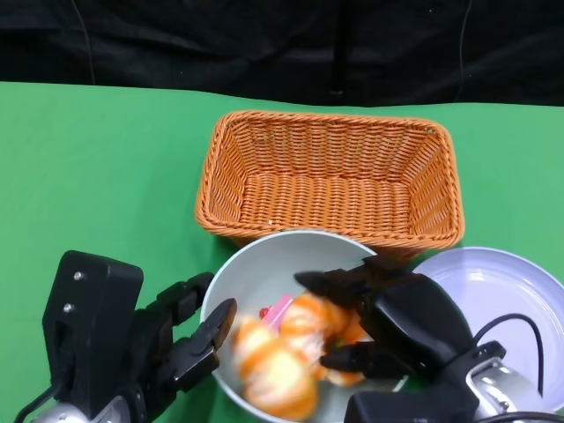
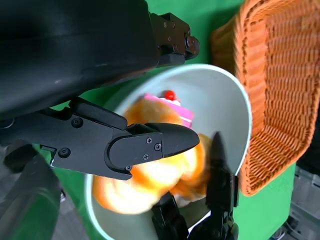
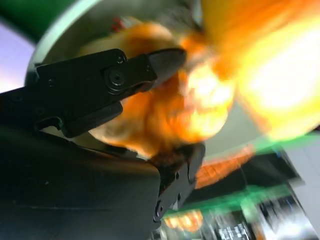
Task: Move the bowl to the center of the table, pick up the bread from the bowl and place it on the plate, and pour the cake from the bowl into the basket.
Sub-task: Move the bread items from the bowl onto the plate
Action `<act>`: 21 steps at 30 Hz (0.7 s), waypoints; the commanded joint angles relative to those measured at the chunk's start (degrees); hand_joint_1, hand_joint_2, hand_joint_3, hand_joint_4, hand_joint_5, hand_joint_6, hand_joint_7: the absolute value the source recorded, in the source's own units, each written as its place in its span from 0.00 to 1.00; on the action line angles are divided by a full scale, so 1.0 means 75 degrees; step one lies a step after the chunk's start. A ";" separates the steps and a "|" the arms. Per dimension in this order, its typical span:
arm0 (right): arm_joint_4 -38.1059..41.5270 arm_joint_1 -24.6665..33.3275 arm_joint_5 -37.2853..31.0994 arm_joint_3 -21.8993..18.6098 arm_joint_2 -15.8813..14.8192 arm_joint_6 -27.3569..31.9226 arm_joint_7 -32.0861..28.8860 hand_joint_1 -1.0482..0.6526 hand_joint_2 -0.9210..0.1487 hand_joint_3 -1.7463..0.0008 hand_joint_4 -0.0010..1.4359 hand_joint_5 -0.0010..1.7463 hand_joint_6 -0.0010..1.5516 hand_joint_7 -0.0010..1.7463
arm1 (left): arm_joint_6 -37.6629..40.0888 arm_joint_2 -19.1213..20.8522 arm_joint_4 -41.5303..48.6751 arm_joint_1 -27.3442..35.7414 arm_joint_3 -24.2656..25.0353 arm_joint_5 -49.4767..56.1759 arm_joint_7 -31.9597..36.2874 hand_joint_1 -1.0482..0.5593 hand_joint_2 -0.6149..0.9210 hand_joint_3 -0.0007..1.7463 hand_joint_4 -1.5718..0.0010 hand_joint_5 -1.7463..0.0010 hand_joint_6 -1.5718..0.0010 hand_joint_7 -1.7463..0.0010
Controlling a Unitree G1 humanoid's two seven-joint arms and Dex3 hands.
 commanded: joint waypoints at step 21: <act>0.0891 -0.0410 0.0016 -0.0137 -0.0030 -0.2198 -0.3262 0.54 0.65 0.14 0.72 1.00 0.51 1.00 | -0.0340 0.0081 0.0046 0.0157 -0.0019 0.0288 -0.0092 0.26 1.00 0.28 0.90 0.93 0.89 0.98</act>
